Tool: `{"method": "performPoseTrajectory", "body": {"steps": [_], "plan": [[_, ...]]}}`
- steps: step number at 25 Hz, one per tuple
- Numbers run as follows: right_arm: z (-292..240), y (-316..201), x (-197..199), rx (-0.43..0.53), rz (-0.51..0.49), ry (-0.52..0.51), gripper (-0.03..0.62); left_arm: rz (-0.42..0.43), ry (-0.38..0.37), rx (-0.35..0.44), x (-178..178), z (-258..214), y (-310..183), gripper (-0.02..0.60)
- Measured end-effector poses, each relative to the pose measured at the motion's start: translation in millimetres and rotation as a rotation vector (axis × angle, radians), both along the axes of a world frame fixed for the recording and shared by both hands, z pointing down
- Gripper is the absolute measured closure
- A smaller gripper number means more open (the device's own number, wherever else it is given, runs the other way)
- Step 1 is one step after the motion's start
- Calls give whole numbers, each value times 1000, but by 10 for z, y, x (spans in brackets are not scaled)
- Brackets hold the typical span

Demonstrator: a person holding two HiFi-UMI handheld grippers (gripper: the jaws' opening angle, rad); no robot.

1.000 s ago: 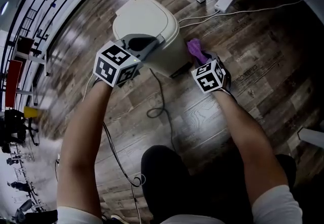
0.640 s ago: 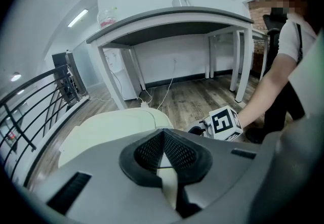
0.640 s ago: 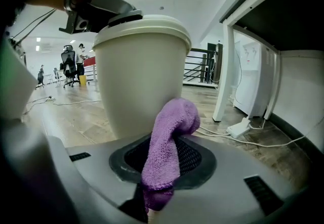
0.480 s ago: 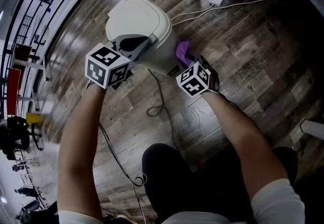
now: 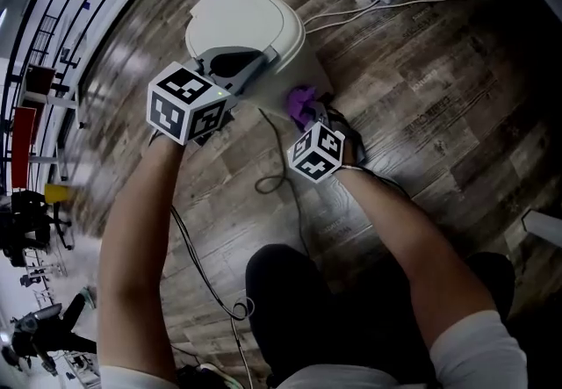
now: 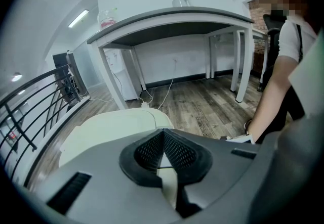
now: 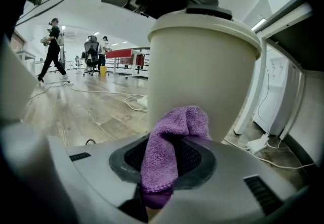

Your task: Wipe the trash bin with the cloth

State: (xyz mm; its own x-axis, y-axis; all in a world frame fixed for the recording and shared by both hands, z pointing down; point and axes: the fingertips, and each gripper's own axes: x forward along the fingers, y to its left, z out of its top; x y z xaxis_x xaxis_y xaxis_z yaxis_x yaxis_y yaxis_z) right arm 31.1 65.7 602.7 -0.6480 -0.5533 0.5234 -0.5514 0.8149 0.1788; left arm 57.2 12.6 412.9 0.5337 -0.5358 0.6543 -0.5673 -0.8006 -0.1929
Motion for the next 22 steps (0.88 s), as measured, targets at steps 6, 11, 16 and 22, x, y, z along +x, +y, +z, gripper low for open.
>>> {"method": "performPoseTrajectory", "body": {"steps": [6, 11, 16, 22], "plan": [[140, 186, -303, -29, -78, 19, 496, -4, -2, 7, -3, 3, -15, 578], [87, 742, -742, -51, -390, 3, 496, -6, -1, 4, -4, 0, -8, 578], [266, 922, -710, -109, -491, 41, 496, -8, 1, -1, -9, 13, -13, 578], [614, 496, -145, -163, -359, 132, 496, -7, 0, -1, -10, 3, -10, 578]]}}
